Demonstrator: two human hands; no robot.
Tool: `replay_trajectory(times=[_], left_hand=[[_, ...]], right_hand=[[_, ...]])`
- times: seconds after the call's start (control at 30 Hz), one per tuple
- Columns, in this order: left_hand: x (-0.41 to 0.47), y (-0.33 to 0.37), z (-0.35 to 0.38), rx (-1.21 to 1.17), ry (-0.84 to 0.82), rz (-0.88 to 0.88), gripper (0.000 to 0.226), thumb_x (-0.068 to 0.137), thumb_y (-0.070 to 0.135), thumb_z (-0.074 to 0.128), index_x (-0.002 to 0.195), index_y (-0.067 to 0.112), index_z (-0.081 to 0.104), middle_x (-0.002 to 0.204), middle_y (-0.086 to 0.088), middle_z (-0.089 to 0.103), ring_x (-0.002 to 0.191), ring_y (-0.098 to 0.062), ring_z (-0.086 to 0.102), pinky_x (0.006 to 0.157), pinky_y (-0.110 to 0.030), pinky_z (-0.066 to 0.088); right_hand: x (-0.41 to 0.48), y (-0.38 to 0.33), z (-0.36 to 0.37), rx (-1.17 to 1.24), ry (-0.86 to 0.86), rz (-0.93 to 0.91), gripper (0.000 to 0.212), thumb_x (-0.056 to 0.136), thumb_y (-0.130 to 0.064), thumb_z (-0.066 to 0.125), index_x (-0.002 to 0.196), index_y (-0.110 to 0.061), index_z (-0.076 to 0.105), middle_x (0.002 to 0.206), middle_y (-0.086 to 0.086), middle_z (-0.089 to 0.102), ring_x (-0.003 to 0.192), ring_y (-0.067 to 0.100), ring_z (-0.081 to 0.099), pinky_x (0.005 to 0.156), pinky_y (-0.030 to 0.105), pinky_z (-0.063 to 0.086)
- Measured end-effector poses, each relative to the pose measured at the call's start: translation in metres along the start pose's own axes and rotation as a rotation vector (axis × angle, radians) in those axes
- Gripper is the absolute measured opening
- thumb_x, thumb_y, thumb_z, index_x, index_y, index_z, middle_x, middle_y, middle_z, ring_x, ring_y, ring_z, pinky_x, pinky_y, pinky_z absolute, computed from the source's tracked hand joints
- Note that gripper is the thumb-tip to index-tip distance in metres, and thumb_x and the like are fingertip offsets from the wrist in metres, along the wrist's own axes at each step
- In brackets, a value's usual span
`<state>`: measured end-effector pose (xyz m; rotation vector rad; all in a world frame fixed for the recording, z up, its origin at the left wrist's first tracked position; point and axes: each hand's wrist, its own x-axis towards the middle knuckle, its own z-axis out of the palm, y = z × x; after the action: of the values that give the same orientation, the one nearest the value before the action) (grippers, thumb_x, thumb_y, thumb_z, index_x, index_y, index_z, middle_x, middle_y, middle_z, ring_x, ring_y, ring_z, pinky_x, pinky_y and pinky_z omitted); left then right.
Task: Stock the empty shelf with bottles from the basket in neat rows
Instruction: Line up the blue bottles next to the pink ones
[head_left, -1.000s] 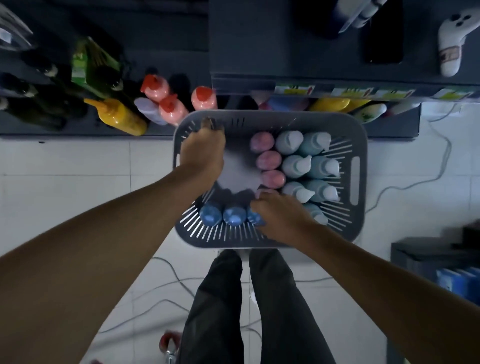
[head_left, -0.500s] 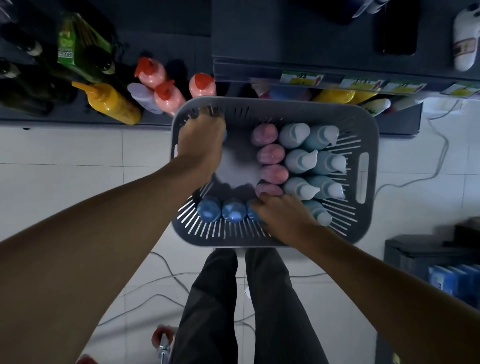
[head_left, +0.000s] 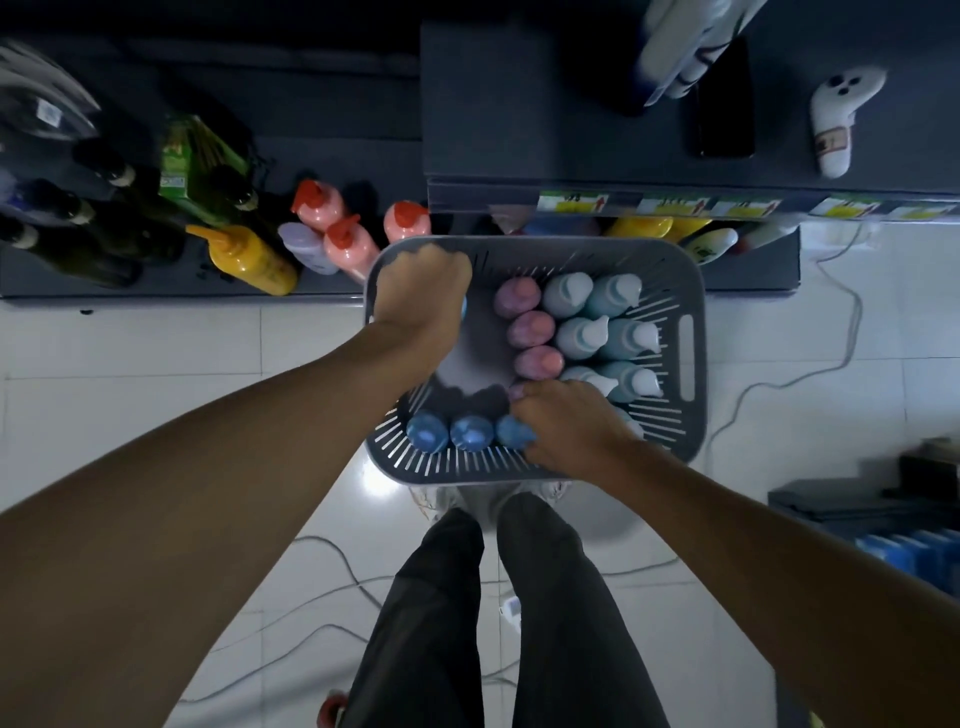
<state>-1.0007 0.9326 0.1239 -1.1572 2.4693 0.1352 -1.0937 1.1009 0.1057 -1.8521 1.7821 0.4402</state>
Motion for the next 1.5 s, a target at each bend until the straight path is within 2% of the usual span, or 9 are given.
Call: replay_trajectory(times=[0.17, 0.37, 0.53, 0.67, 0.93, 1.1, 1.23, 1.37, 1.5], left_hand=[[-0.007, 0.003, -0.042, -0.063, 0.075, -0.001, 0.019, 0.087, 0.001, 0.064, 0.105, 0.005, 0.068, 0.107, -0.018, 0.068, 0.099, -0.04, 0.067, 0.068, -0.037, 0.042], [-0.028, 0.007, -0.111, -0.105, 0.149, 0.033, 0.018, 0.076, 0.001, 0.072, 0.092, 0.007, 0.065, 0.092, -0.016, 0.063, 0.091, -0.042, 0.067, 0.061, -0.038, 0.043], [-0.049, 0.011, -0.168, -0.104, 0.228, 0.087, 0.021, 0.078, -0.002, 0.07, 0.095, 0.009, 0.065, 0.102, -0.017, 0.065, 0.095, -0.04, 0.066, 0.063, -0.038, 0.042], [-0.059, 0.014, -0.212, -0.108, 0.263, 0.131, 0.029, 0.078, 0.004, 0.074, 0.106, 0.01, 0.07, 0.108, -0.016, 0.067, 0.098, -0.039, 0.067, 0.066, -0.037, 0.045], [-0.077, 0.031, -0.3, -0.128, 0.347, 0.24, 0.027, 0.074, 0.014, 0.083, 0.097, 0.011, 0.07, 0.091, -0.011, 0.062, 0.078, -0.032, 0.058, 0.064, -0.039, 0.052], [-0.085, 0.048, -0.344, -0.091, 0.408, 0.303, 0.027, 0.072, 0.014, 0.083, 0.097, 0.01, 0.071, 0.087, -0.011, 0.063, 0.079, -0.033, 0.062, 0.065, -0.04, 0.056], [-0.091, 0.06, -0.376, -0.071, 0.436, 0.35, 0.029, 0.072, 0.016, 0.084, 0.099, 0.01, 0.073, 0.095, -0.012, 0.068, 0.084, -0.033, 0.065, 0.067, -0.038, 0.054], [-0.093, 0.072, -0.406, -0.101, 0.451, 0.407, 0.029, 0.073, 0.02, 0.084, 0.1, 0.014, 0.076, 0.098, -0.008, 0.069, 0.083, -0.029, 0.062, 0.069, -0.038, 0.054], [-0.091, 0.086, -0.432, -0.142, 0.459, 0.493, 0.025, 0.074, 0.02, 0.083, 0.097, 0.011, 0.078, 0.095, -0.006, 0.074, 0.089, -0.026, 0.069, 0.078, -0.041, 0.06]], right_hand=[[-0.018, 0.007, -0.042, -0.006, 0.073, -0.007, 0.024, 0.082, -0.032, 0.065, 0.103, -0.019, 0.067, 0.107, 0.004, 0.064, 0.094, 0.03, 0.064, 0.065, 0.033, 0.039], [-0.043, 0.011, -0.104, -0.066, 0.114, 0.006, 0.029, 0.078, -0.032, 0.065, 0.104, -0.02, 0.069, 0.106, 0.005, 0.064, 0.097, 0.031, 0.065, 0.073, 0.038, 0.054], [-0.073, 0.021, -0.16, 0.015, 0.237, 0.053, 0.01, 0.072, -0.028, 0.067, 0.08, -0.023, 0.063, 0.084, 0.005, 0.069, 0.083, 0.031, 0.066, 0.067, 0.038, 0.054], [-0.1, 0.034, -0.202, 0.027, 0.305, 0.112, 0.028, 0.07, -0.033, 0.067, 0.094, -0.021, 0.075, 0.088, 0.005, 0.07, 0.085, 0.032, 0.065, 0.072, 0.038, 0.054], [-0.15, 0.062, -0.276, 0.013, 0.487, 0.157, 0.02, 0.068, -0.027, 0.068, 0.084, -0.022, 0.078, 0.07, -0.001, 0.065, 0.067, 0.022, 0.051, 0.058, 0.028, 0.039], [-0.18, 0.079, -0.314, 0.041, 0.569, 0.175, 0.022, 0.069, -0.029, 0.072, 0.088, -0.02, 0.08, 0.077, -0.003, 0.073, 0.065, 0.017, 0.056, 0.064, 0.034, 0.054], [-0.204, 0.093, -0.338, 0.056, 0.621, 0.207, 0.032, 0.068, -0.031, 0.076, 0.098, -0.022, 0.081, 0.084, -0.005, 0.076, 0.068, 0.011, 0.054, 0.066, 0.027, 0.049], [-0.234, 0.106, -0.364, 0.024, 0.632, 0.221, 0.026, 0.064, -0.029, 0.078, 0.088, -0.019, 0.081, 0.071, -0.005, 0.072, 0.066, 0.014, 0.064, 0.062, 0.025, 0.051], [-0.26, 0.131, -0.391, 0.001, 0.629, 0.252, 0.02, 0.065, -0.03, 0.08, 0.084, -0.026, 0.081, 0.055, -0.019, 0.056, 0.059, 0.0, 0.054, 0.063, 0.023, 0.046]])
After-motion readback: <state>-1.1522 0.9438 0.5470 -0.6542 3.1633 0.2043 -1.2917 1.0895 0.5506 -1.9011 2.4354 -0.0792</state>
